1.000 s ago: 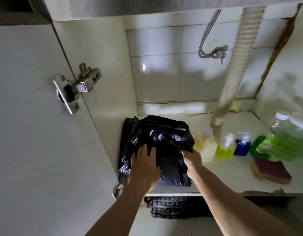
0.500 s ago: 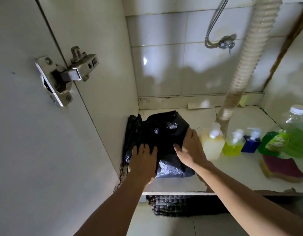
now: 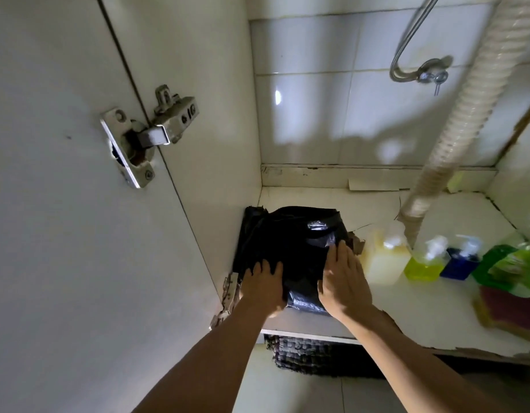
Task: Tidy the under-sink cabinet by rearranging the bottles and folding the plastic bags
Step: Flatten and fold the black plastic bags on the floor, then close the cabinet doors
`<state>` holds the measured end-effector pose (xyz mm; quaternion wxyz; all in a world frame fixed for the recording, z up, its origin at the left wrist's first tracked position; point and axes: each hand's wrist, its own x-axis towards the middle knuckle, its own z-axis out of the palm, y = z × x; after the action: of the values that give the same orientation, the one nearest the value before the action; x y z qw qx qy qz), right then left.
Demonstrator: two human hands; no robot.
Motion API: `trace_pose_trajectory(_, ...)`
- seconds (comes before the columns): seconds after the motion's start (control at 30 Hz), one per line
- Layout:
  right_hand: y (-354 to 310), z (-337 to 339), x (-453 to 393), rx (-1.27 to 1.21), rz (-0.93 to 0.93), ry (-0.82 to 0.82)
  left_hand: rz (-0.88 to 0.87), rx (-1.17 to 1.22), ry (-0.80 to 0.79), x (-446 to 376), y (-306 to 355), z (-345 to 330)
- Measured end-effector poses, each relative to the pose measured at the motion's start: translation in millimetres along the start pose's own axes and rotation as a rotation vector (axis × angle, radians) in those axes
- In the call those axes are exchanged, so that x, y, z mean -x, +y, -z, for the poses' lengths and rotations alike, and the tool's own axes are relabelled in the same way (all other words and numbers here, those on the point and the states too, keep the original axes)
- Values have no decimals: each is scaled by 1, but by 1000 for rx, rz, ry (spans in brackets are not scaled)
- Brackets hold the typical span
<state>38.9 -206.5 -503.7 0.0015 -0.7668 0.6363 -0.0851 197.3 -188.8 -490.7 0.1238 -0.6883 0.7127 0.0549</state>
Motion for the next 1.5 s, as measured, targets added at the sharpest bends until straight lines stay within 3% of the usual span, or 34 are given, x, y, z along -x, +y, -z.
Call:
trace_pose_trajectory(0.17, -2, 65, 28, -26, 134, 23, -19, 61, 15, 39, 7, 32)
trace_pose_trajectory(0.37, -24, 167, 84, -153, 222, -29, 41, 244, 323, 156, 13, 96)
trace_pose_trajectory(0.53, -82, 251, 137, -373, 455, 166, 104, 320, 591, 283, -4, 164)
trace_pose_trajectory(0.67, -142, 323, 168, -505, 679, 398, 141, 269, 862, 384, -29, 217)
trace_pose_trajectory(0.77, -182, 365, 196, -619, 836, 536, 130, 198, 1155, 448, -45, 237)
trace_pose_trajectory(0.9, -225, 382, 225, -624, 1000, 532, 228, 153, 1475, 497, -77, 237)
trace_pose_trajectory(0.97, -238, 379, 234, -573, 1048, 451, 352, 295, 1443, 508, -95, 228)
trace_pose_trajectory(1.03, -244, 371, 238, -523, 1075, 384, 443, 516, 1284, 512, -106, 215)
trace_pose_trajectory(1.13, -244, 364, 241, -441, 1075, 353, 446, 692, 1100, 509, -110, 191)
trace_pose_trajectory(1.3, -230, 368, 244, -430, 1082, 354, 279, 825, 1292, 505, -99, 182)
trace_pose_trajectory(1.5, -184, 378, 247, -626, 1062, 411, -69, 676, 1327, 499, -51, 184)
